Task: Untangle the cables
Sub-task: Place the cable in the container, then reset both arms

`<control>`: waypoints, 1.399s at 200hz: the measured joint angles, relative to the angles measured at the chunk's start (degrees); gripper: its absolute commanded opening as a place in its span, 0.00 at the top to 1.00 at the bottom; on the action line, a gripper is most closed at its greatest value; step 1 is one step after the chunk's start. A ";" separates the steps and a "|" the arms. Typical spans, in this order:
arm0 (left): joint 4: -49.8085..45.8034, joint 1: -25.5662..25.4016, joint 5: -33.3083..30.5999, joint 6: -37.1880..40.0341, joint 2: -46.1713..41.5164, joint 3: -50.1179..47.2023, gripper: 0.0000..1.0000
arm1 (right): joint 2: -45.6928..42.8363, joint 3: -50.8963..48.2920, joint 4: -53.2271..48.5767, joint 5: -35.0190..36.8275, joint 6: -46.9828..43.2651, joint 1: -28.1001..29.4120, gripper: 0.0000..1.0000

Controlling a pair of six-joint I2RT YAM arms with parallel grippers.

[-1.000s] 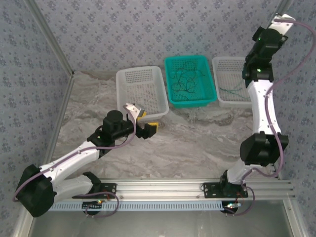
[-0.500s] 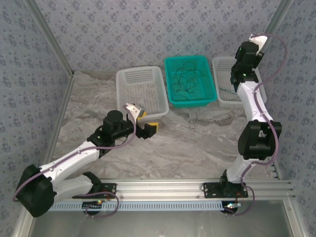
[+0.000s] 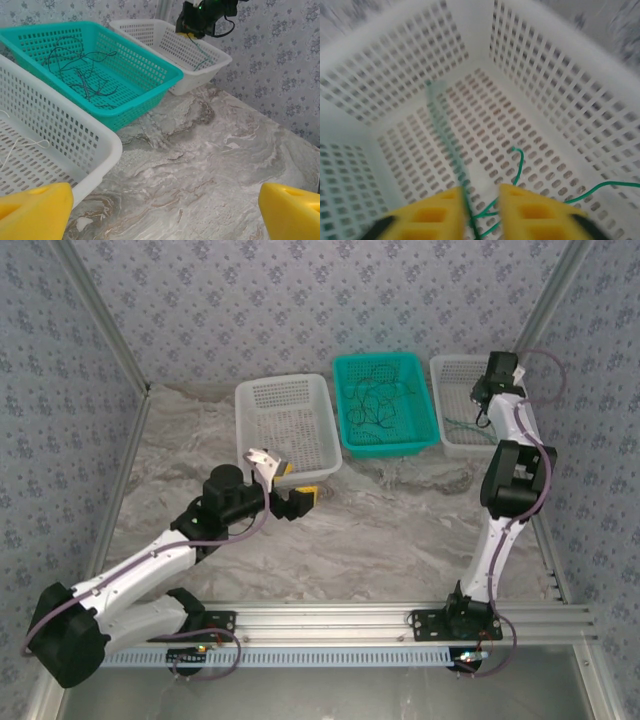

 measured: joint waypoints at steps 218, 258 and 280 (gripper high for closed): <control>-15.74 4.37 -36.50 -3.72 -11.56 -0.33 0.05 | -40.26 -16.57 -2.86 1.33 -10.99 17.79 0.00; -19.10 11.63 -43.82 -6.01 -15.10 -2.82 0.05 | -55.39 -33.55 0.26 -3.65 -10.97 24.61 0.00; -19.98 14.14 -47.91 -5.81 -15.26 -3.98 0.05 | -58.99 -47.30 3.17 -2.54 -10.97 26.77 0.00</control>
